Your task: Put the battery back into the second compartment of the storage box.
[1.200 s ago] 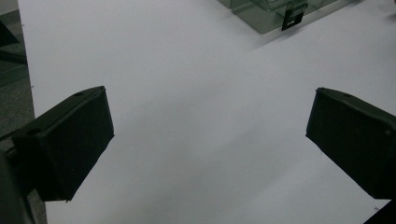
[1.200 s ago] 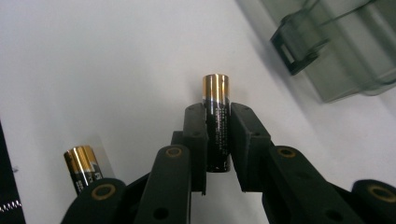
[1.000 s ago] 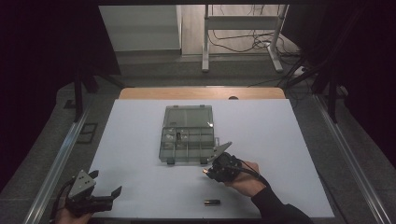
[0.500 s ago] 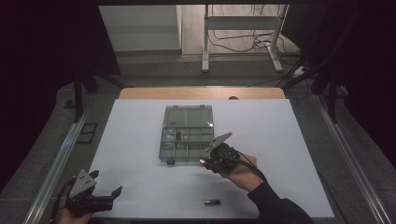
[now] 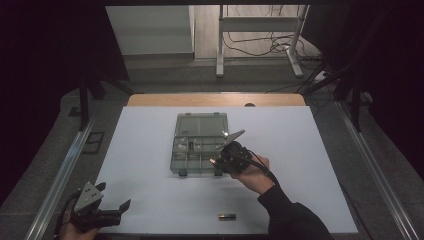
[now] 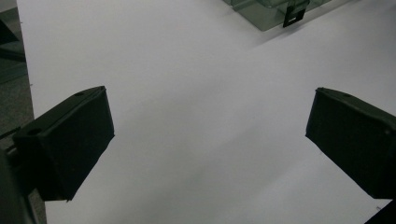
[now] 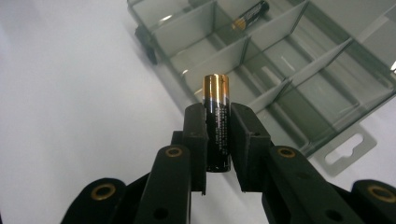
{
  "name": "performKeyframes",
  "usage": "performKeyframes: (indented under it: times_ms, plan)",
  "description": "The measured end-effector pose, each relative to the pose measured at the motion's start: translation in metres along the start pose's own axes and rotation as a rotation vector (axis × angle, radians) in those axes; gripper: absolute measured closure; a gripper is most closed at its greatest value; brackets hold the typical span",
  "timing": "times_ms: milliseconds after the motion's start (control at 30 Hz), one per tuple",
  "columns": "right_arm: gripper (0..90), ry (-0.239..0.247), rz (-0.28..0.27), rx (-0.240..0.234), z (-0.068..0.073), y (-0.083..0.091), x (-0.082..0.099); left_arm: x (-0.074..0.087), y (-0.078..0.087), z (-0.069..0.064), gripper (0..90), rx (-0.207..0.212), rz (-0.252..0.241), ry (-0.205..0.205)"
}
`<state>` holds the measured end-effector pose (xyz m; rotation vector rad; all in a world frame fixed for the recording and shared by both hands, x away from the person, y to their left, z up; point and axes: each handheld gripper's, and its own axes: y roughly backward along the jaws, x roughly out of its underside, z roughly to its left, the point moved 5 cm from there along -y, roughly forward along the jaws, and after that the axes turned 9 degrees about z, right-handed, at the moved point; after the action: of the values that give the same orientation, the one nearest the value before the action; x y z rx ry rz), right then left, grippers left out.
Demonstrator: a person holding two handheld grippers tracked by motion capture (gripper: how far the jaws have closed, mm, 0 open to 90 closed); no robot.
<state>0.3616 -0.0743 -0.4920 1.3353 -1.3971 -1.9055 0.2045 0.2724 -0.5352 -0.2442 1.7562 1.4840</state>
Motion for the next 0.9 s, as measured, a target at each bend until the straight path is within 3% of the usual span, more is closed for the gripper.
performKeyframes:
  times_ms: [500,900]
  plan:
    - [77.1,-0.041,-0.024,0.021,-0.015,-0.005,-0.03,0.0,0.0,0.0,1.3,0.003,0.002,-0.005]
    - [77.1,-0.068,-0.022,0.023,-0.022,-0.019,-0.06,0.0,0.0,0.0,1.4,0.007,0.002,-0.009]
